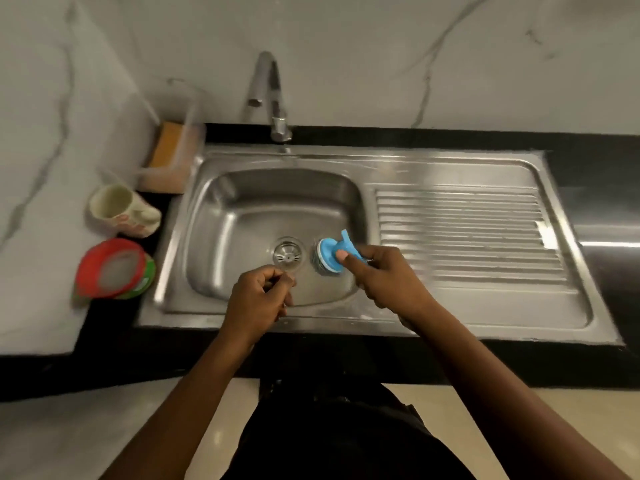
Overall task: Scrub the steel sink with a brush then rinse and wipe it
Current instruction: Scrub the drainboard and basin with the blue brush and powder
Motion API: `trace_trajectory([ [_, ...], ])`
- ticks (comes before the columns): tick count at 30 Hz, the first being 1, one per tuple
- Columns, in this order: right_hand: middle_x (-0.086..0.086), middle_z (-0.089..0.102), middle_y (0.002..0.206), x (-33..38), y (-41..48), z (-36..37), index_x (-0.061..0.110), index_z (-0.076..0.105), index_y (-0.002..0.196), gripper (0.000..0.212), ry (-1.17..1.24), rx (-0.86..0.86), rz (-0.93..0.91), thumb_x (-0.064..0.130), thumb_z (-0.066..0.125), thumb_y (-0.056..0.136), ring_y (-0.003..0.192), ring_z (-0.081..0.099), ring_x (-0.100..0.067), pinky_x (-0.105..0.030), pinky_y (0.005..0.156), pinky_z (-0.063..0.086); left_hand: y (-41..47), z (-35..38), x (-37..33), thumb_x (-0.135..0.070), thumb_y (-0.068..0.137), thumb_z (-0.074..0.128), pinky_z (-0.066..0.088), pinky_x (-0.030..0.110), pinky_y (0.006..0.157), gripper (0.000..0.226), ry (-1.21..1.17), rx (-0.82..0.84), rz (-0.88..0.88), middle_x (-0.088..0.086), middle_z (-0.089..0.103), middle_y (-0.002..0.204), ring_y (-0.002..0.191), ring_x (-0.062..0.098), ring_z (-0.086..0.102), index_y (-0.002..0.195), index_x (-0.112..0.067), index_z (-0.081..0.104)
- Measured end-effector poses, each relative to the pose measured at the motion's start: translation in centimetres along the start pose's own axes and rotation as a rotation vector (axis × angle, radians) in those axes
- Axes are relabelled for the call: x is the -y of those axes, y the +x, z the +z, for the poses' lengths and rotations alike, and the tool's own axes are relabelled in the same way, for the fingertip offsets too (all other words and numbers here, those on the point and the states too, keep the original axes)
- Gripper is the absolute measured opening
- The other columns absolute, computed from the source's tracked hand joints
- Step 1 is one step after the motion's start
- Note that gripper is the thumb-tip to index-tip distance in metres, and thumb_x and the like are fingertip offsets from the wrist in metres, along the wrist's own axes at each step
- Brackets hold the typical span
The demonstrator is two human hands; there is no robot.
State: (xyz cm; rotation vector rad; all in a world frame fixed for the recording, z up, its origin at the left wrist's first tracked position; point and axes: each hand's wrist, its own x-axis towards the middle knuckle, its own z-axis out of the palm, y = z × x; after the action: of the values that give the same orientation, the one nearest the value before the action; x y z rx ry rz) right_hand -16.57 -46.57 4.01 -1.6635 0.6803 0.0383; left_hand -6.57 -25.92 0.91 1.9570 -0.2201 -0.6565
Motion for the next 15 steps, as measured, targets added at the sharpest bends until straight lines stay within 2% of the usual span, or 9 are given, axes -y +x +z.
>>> trace_trajectory([
  [3, 0.004, 0.042, 0.055, 2.8, 1.9, 4.6, 0.029, 0.077, 0.111, 0.031, -0.036, 0.094, -0.075, 0.052, 0.059, 0.101, 0.047, 0.035, -0.010, -0.021, 0.043, 0.032, -0.8, -3.7, 1.6, -0.025, 0.100, 0.068, 0.053, 0.033, 0.057, 0.020, -0.042, -0.092, -0.049, 0.007, 0.072, 0.067, 0.054, 0.018, 0.062, 0.085, -0.015, 0.075],
  [6, 0.004, 0.053, 0.056, 5.2, 3.9, 9.1, 0.032, 0.075, 0.121, 0.033, -0.184, 0.172, -0.208, 0.052, 0.055, 0.103, 0.049, 0.045, -0.010, -0.025, 0.051, 0.040, -1.5, -7.0, 3.2, -0.024, 0.101, 0.066, 0.054, 0.031, 0.056, 0.021, -0.084, -0.170, -0.095, 0.009, 0.072, 0.067, 0.055, 0.019, 0.063, 0.086, -0.013, 0.074],
  [9, 0.006, 0.066, 0.061, 7.8, 5.6, 14.1, 0.035, 0.068, 0.134, 0.037, -0.332, 0.245, -0.336, 0.050, 0.055, 0.103, 0.049, 0.056, -0.001, -0.015, 0.054, 0.042, -2.2, -10.2, 5.1, -0.021, 0.101, 0.066, 0.050, 0.031, 0.054, 0.021, -0.145, -0.255, -0.131, 0.009, 0.070, 0.064, 0.053, 0.019, 0.061, 0.085, -0.010, 0.074],
  [12, 0.011, 0.067, 0.067, 10.0, 7.1, 19.5, 0.033, 0.072, 0.128, 0.031, -0.412, 0.318, -0.456, 0.044, 0.060, 0.102, 0.059, 0.065, -0.001, -0.011, 0.053, 0.041, -2.8, -12.9, 6.6, -0.020, 0.101, 0.066, 0.049, 0.029, 0.053, 0.021, -0.177, -0.312, -0.176, 0.009, 0.070, 0.065, 0.054, 0.019, 0.060, 0.085, -0.009, 0.073],
  [15, 0.013, 0.065, 0.074, 10.9, 8.9, 25.1, 0.027, 0.076, 0.122, 0.028, -0.503, 0.375, -0.560, 0.040, 0.063, 0.101, 0.064, 0.061, -0.001, -0.011, 0.057, 0.039, -3.4, -15.3, 7.9, -0.021, 0.102, 0.065, 0.051, 0.029, 0.056, 0.020, -0.211, -0.345, -0.214, 0.010, 0.071, 0.069, 0.057, 0.018, 0.060, 0.088, -0.009, 0.073],
])
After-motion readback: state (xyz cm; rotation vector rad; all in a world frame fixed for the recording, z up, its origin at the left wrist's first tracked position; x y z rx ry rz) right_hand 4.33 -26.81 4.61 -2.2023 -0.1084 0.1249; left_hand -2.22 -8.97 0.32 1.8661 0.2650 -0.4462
